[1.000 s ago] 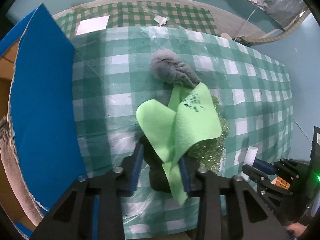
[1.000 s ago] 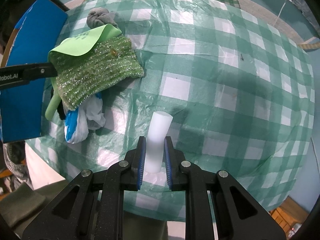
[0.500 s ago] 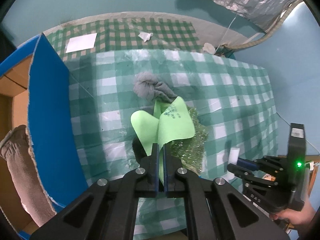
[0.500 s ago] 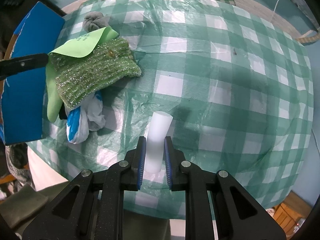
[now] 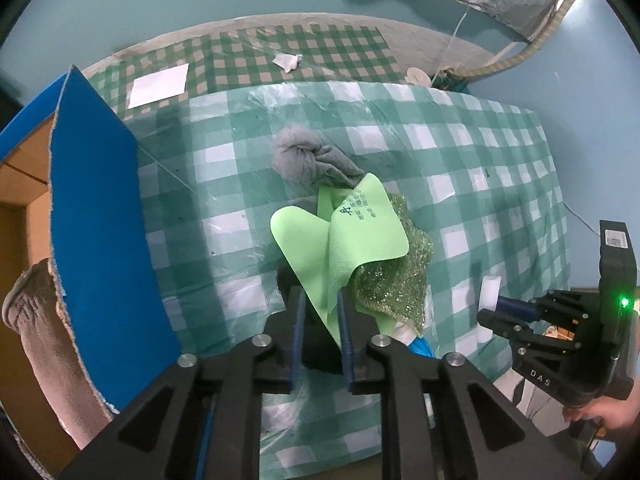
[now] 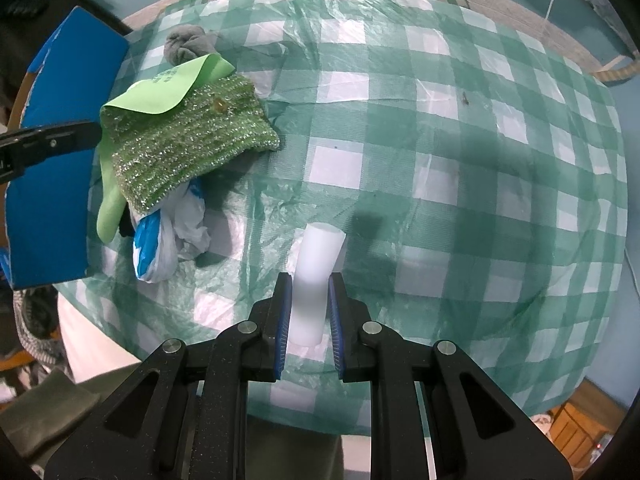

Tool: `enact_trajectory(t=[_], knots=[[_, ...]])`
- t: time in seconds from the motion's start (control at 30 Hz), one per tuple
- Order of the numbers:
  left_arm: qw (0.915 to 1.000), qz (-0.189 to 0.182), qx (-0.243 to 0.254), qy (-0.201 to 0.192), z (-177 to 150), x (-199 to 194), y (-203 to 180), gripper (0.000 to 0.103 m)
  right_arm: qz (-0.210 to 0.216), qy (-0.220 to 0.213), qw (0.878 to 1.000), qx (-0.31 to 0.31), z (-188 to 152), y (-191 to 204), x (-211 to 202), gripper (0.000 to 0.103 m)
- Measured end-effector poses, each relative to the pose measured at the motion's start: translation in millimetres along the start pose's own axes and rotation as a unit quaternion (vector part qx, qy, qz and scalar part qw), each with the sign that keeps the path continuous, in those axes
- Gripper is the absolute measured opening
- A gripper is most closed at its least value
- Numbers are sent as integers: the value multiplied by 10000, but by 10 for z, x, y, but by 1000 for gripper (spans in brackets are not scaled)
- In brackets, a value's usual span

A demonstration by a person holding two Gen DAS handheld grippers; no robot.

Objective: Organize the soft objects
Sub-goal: 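Grasp the green scrubber and foam sheet with the left gripper while the right holds the foam block, then lift the light green foam sheet with the left gripper while the right holds the foam block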

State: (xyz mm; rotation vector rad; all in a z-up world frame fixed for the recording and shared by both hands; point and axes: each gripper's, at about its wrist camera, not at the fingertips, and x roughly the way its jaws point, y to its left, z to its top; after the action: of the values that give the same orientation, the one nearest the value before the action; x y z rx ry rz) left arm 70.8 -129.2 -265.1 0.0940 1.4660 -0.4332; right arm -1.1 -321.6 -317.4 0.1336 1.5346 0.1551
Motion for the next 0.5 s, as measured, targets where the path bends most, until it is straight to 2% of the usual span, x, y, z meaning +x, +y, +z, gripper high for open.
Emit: enact_trajectory(t=[0.2,0.5], knots=[[10000,-62,-30,-11,10,57,-18,38,-5,-13,10000,47,-4,0,13,16],[10000,10,37,31,50,147,-49,38,4,4,9999,104,-3,0,12,16]])
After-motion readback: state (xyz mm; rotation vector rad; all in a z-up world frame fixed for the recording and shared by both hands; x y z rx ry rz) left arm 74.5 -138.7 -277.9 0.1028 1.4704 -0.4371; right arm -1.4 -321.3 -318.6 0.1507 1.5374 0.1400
